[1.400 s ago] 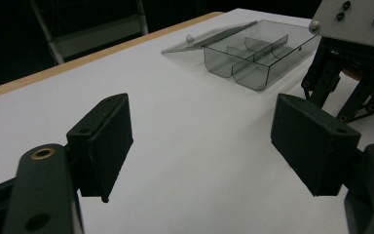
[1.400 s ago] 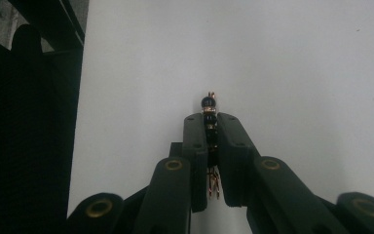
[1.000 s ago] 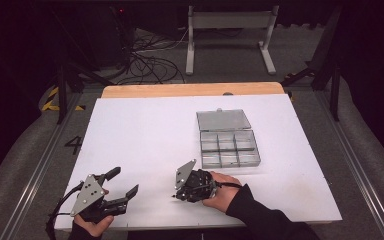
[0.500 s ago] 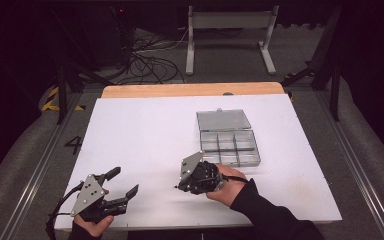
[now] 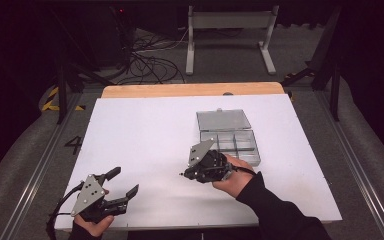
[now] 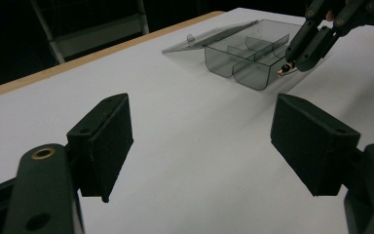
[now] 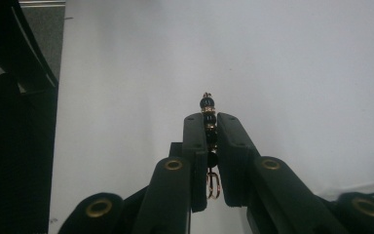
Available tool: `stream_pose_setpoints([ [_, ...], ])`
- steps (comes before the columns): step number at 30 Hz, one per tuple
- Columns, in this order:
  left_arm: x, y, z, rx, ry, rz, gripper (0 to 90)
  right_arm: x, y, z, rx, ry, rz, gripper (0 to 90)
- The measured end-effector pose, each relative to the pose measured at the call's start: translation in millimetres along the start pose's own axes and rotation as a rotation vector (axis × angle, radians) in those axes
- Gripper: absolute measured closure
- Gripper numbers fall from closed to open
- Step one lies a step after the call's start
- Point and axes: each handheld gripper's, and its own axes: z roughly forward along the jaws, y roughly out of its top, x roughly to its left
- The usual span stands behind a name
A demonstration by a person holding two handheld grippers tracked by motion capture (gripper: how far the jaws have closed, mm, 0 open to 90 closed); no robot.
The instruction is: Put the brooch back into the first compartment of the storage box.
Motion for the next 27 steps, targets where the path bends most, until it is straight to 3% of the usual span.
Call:
stream_pose_setpoints([
  [15, 0.1, 0.0, -0.1, -0.001, 0.000, -0.002, 24.1, -24.8, -0.9, -16.8, 0.003, -0.063, 0.043, 83.3],
  [27, 0.2, -0.1, -0.1, 0.000, 0.001, -0.002, 24.1, -50.5, -6.7, -22.5, 0.012, -0.121, 0.127, 83.3],
])
